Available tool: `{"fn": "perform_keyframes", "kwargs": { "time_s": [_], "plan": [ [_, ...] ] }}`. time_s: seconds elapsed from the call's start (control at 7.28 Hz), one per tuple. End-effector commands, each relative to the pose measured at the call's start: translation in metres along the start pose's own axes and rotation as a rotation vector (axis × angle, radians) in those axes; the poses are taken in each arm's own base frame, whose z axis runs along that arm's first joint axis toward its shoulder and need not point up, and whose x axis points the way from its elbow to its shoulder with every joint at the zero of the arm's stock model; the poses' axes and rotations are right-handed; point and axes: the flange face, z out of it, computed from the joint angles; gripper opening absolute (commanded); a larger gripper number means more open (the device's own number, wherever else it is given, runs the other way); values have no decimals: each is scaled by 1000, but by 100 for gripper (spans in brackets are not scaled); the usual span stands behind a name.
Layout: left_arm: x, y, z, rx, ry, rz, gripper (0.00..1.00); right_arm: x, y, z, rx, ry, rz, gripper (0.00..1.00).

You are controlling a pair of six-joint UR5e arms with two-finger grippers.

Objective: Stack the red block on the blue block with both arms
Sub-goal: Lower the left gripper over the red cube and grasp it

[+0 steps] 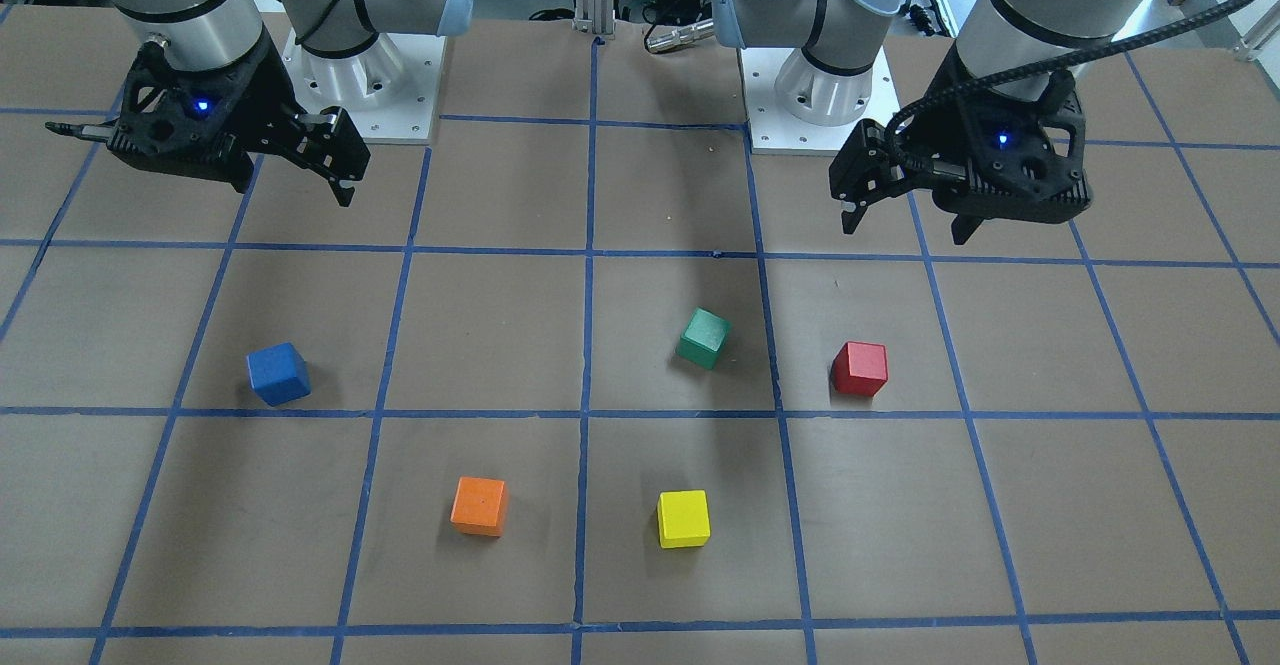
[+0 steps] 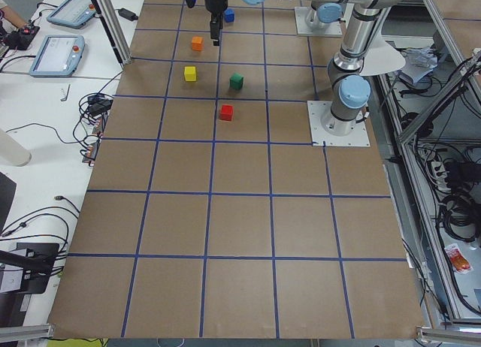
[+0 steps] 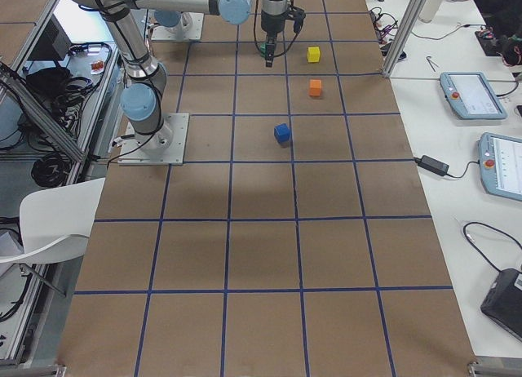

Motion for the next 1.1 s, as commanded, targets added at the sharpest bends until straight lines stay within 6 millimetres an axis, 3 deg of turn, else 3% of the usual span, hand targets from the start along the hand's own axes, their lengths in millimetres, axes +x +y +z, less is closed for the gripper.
{"fn": "perform_keyframes", "kwargs": {
  "time_s": [0.0, 0.41, 0.69, 0.82, 0.96],
  "plan": [
    [11, 2, -2, 8, -8, 20, 100, 0, 0, -4, 11, -1, 1, 100],
    [13, 12, 20, -39, -4, 35, 100, 0, -3, -12, 20, 1, -1, 100],
    [-12, 9, 73, -72, 3, 16, 100, 0, -7, -20, 34, 0, 0, 100],
    [-36, 10, 115, -84, 13, 39, 100, 0, -8, -22, 38, -1, 0, 100],
    [-46, 12, 146, -80, 12, 80, 100, 0, -8, -22, 40, -1, 0, 100]
  ]
}}
